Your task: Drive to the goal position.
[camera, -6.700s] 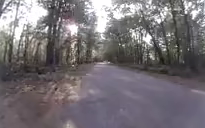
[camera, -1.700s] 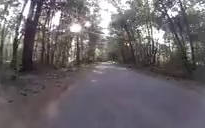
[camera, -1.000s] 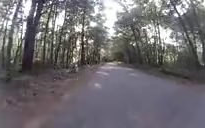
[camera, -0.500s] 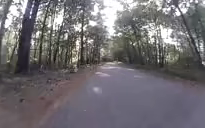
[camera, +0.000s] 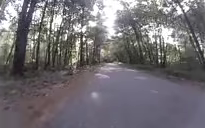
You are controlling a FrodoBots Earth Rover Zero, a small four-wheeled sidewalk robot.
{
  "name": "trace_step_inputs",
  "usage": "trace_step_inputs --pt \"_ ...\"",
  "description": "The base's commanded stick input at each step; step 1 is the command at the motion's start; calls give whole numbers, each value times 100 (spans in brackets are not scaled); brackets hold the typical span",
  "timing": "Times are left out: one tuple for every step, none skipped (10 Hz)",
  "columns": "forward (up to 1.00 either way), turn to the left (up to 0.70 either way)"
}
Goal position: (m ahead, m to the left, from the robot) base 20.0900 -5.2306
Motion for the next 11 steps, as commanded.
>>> trace_step_inputs --pt "70 -1" --pt "70 -1" --pt "70 -1" --pt "70 -1" --pt "70 -1" --pt "70 -1" --pt "70 -1" --pt "70 -1" --pt "70 -1" --pt "70 -1" --pt "70 -1"
